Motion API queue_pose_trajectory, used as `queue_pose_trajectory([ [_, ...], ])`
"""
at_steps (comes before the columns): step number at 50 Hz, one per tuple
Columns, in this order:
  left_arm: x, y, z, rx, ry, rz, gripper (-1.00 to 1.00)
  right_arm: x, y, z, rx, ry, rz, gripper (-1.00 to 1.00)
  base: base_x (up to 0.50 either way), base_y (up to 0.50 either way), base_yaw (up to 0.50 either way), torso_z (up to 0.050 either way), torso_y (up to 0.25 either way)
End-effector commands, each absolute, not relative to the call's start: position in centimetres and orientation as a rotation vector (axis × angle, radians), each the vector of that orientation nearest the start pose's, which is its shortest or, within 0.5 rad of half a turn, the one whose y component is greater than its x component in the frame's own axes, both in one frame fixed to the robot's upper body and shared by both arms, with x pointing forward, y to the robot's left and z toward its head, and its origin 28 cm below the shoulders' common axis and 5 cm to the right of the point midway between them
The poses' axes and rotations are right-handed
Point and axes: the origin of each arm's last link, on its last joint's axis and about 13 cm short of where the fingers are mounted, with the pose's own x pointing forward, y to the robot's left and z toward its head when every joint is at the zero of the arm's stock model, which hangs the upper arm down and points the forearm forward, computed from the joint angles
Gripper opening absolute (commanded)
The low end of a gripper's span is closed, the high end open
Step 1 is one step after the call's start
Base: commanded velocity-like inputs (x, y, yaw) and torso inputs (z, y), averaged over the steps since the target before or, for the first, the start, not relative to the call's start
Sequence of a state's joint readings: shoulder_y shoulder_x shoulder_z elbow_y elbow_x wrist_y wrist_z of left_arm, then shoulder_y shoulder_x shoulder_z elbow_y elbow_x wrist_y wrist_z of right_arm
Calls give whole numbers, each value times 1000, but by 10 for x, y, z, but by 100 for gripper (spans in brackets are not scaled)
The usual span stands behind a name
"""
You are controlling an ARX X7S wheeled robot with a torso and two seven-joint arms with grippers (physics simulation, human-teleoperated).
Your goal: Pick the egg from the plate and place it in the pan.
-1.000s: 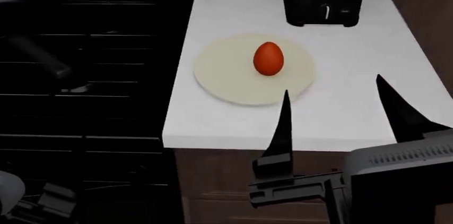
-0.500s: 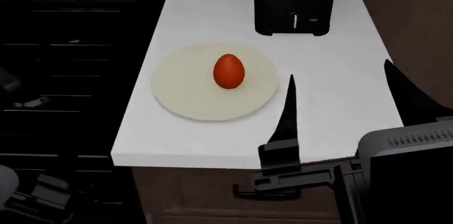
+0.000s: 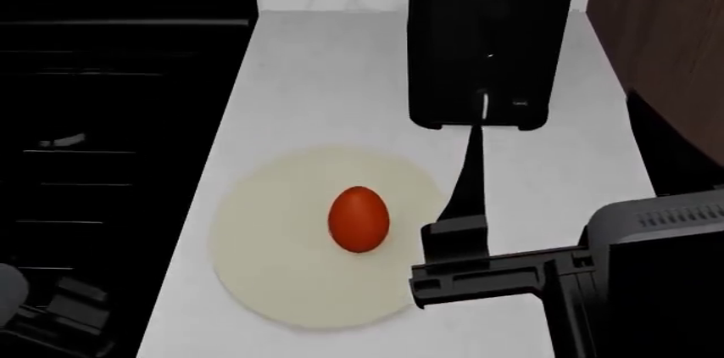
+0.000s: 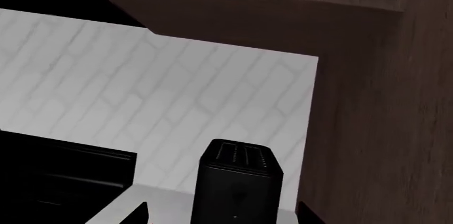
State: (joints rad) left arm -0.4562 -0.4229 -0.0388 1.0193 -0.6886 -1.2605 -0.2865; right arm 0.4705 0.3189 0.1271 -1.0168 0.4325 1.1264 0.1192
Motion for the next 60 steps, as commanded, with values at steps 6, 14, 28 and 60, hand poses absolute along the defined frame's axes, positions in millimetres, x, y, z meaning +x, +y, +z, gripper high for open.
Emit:
queue_pose_trajectory([
  [6,202,218,233,141,-61,-399,100,194,-134,228,-51,-344,19,100,0,0,0,0,0],
  [14,247,205,248,123,89,-594,100,197,-137,227,-42,-333,-45,100,0,0,0,0,0],
  [28,308,168,259,-37,372,-881,100,195,-138,223,-46,-331,-43,100,0,0,0,0,0],
  [60,336,149,243,14,524,-641,100,178,-139,224,-23,-330,-42,100,0,0,0,0,0],
])
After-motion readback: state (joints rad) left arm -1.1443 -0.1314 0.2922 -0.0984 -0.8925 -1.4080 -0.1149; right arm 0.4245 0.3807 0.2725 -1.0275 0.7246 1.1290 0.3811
